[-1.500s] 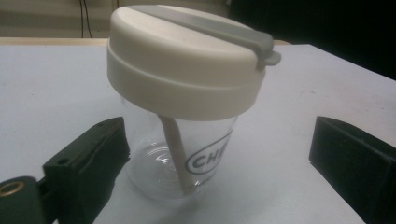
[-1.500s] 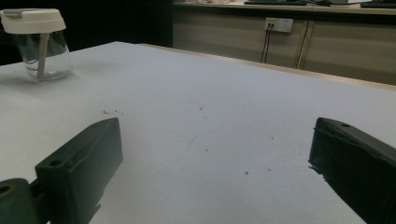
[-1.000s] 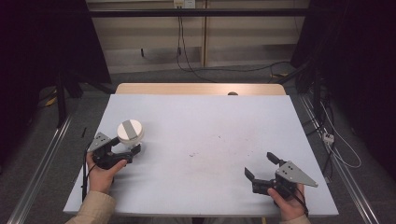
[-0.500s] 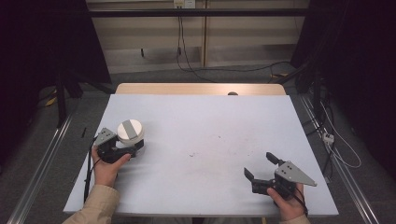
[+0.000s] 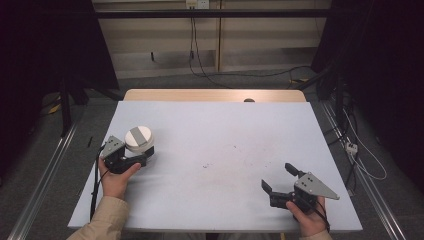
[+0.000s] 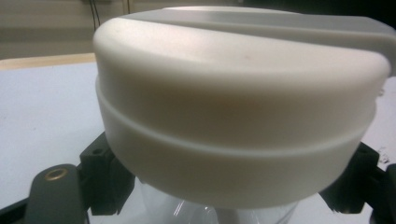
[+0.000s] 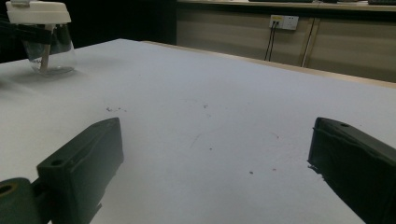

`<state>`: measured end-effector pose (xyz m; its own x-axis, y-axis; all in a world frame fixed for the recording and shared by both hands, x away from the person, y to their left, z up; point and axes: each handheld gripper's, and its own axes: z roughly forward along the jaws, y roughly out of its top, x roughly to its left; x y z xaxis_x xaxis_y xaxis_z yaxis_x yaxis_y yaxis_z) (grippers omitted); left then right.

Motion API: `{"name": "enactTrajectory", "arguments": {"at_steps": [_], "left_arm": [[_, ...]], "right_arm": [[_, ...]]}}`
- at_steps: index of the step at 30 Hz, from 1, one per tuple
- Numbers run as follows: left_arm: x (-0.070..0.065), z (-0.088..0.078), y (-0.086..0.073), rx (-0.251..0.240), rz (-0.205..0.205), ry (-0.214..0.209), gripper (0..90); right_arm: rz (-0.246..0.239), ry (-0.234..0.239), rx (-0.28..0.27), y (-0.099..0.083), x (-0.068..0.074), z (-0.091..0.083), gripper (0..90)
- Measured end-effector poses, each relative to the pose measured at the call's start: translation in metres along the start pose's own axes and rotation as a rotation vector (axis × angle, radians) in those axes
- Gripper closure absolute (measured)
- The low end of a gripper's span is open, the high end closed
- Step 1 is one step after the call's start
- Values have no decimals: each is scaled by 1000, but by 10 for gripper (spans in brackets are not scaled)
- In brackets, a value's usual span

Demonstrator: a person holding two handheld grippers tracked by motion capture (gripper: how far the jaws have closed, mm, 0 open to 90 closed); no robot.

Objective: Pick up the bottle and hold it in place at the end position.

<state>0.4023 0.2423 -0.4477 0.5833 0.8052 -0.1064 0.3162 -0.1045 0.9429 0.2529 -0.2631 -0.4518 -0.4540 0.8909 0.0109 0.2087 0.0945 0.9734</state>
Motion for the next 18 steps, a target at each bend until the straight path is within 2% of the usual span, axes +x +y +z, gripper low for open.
{"name": "enactTrajectory", "arguments": {"at_steps": [7, 18], "left_arm": [[-11, 4, 6, -24, 1, -28, 185], [-29, 17, 15, -24, 16, -47, 185]], "right_arm": [[0, -1, 4, 0, 0, 0, 27], [0, 12, 4, 0, 2, 2, 27]]}}
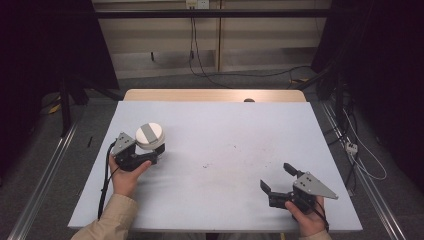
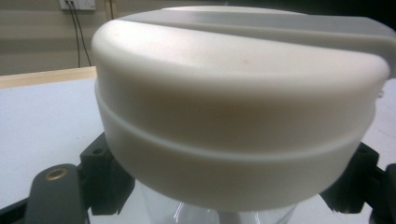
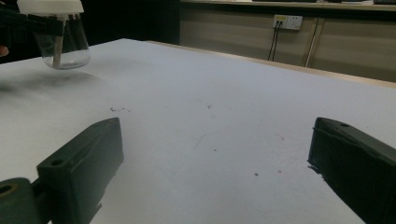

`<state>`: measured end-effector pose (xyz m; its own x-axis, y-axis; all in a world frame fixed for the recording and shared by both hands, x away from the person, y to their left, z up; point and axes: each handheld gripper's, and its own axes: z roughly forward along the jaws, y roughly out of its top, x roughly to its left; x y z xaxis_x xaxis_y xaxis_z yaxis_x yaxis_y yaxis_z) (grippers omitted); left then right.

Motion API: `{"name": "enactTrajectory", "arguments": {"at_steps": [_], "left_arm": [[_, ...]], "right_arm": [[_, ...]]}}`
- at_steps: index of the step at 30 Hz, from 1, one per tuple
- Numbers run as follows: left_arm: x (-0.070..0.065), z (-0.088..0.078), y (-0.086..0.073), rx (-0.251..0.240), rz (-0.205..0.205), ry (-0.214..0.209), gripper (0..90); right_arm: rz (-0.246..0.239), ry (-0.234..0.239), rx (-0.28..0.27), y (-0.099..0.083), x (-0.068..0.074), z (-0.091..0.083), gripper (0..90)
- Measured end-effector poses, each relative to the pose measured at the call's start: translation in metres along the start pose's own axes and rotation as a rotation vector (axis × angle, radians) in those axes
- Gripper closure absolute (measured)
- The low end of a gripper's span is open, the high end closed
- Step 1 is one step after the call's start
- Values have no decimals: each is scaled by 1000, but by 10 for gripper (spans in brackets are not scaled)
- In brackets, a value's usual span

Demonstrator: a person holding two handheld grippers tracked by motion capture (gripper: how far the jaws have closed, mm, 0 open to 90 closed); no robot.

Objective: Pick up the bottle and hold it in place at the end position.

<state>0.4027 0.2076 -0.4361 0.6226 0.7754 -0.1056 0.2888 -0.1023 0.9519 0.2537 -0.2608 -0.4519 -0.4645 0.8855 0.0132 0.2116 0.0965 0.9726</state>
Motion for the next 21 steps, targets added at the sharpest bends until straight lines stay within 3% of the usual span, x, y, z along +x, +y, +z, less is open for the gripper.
{"name": "enactTrajectory", "arguments": {"at_steps": [15, 21], "left_arm": [[-13, 12, 8, -15, 3, -16, 185], [-19, 18, 9, 3, 25, -23, 185]], "right_arm": [[-5, 4, 0, 0, 0, 1, 26], [-5, 6, 0, 0, 1, 2, 26]]}}
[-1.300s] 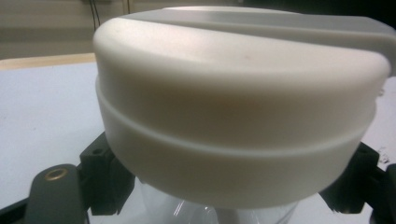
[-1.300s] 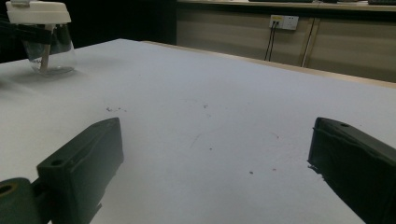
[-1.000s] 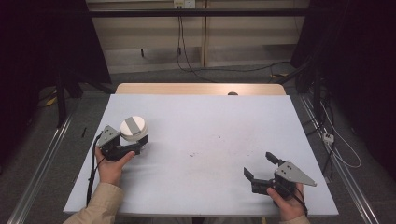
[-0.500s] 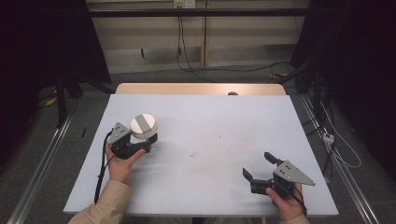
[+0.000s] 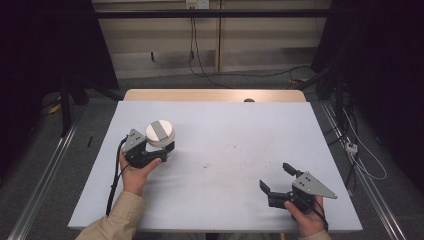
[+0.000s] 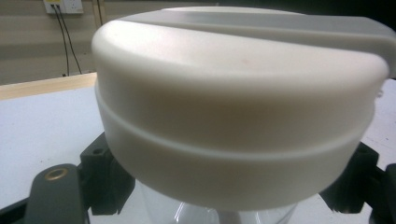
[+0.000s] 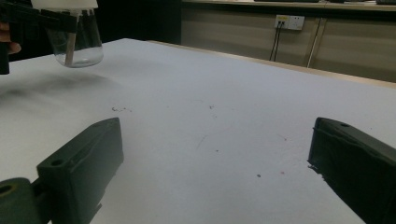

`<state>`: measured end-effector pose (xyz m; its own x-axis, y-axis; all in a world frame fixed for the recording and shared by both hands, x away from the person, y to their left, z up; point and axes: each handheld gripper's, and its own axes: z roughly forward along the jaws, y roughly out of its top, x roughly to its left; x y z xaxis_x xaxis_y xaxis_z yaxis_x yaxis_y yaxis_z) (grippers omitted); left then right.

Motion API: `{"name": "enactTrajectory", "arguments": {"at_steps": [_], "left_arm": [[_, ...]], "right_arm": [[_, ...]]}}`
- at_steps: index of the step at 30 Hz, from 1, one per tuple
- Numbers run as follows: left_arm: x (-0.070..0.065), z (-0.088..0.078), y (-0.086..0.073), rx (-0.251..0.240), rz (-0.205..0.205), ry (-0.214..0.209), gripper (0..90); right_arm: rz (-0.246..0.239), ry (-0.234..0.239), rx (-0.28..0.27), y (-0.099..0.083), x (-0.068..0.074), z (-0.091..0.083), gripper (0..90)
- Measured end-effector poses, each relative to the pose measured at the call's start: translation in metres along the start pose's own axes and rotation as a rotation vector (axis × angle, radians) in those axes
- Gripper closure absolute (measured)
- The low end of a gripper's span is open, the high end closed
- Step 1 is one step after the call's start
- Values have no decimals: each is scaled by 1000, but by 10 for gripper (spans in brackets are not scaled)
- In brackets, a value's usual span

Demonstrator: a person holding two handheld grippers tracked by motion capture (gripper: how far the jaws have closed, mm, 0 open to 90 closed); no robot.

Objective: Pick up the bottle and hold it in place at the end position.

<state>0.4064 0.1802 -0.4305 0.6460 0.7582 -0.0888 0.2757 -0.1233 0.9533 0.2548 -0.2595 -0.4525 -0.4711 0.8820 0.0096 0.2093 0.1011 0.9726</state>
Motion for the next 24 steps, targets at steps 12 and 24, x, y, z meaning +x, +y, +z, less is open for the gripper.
{"name": "enactTrajectory", "arguments": {"at_steps": [12, 24], "left_arm": [[-7, 11, 2, 3, -6, -15, 186], [-16, 22, 5, 7, 3, -31, 185]], "right_arm": [[0, 3, 4, -1, 0, 0, 26], [0, 3, 2, 0, -1, 0, 27]]}}
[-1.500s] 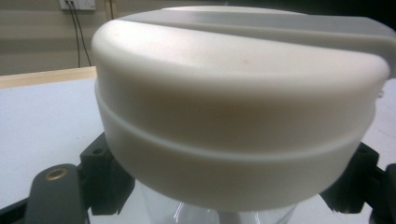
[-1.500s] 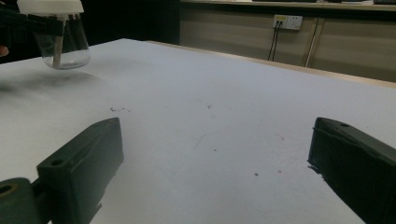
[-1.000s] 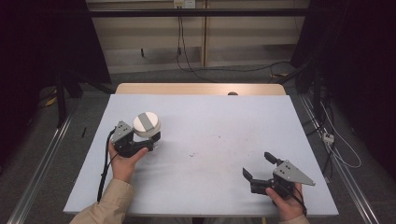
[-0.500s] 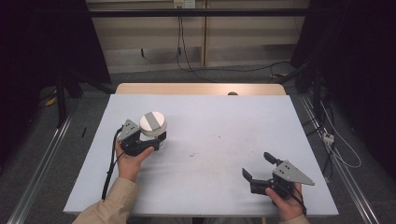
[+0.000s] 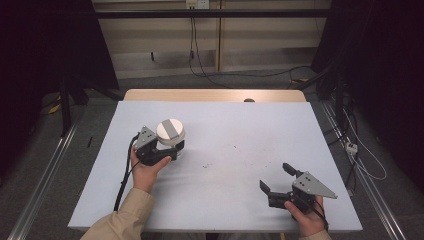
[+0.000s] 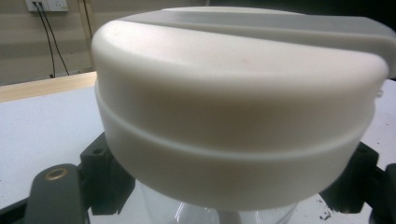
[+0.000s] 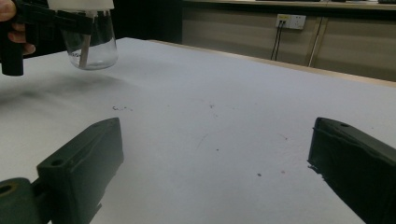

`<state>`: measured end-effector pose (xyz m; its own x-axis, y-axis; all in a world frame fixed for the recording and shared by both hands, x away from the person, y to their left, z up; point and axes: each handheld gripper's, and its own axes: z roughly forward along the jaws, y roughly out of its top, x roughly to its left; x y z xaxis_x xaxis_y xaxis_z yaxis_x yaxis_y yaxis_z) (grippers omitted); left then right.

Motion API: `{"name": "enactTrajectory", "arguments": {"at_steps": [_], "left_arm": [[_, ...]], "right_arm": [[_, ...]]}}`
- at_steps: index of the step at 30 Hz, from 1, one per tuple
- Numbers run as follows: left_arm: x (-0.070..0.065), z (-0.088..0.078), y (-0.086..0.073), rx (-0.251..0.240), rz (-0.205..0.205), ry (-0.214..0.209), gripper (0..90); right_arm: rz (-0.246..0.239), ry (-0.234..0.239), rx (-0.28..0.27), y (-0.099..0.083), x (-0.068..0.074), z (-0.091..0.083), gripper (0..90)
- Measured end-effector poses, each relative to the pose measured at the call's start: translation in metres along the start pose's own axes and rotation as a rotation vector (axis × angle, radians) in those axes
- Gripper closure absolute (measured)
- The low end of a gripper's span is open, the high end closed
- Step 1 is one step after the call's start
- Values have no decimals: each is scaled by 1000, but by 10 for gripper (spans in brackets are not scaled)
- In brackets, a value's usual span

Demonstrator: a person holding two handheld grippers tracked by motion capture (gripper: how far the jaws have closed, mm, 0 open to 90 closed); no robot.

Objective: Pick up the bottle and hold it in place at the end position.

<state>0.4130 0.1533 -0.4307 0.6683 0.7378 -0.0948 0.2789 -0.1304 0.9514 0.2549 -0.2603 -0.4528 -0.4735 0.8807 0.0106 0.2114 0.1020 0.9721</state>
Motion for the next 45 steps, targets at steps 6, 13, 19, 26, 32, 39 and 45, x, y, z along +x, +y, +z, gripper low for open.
{"name": "enactTrajectory", "arguments": {"at_steps": [6, 13, 19, 26, 32, 39, 45], "left_arm": [[-4, 6, 1, 5, 2, -5, 186], [-9, 15, 4, 8, 11, -18, 185], [-14, 22, 5, 11, 8, -22, 186], [-19, 29, 8, 15, 14, -24, 186], [-23, 36, 10, 18, 23, -28, 186], [-24, 41, 11, 13, 19, -17, 186], [-26, 45, 10, 12, 15, -13, 186]], "right_arm": [[0, -2, 0, 0, 0, 0, 27], [0, -3, -1, 0, -1, 0, 26], [3, -4, -4, 0, -1, -1, 26], [5, -4, -4, 0, -2, -1, 27], [6, -3, -4, -1, -3, -3, 26], [5, -3, -6, 0, -3, -3, 26], [6, -1, -3, 0, -3, -2, 27]]}}
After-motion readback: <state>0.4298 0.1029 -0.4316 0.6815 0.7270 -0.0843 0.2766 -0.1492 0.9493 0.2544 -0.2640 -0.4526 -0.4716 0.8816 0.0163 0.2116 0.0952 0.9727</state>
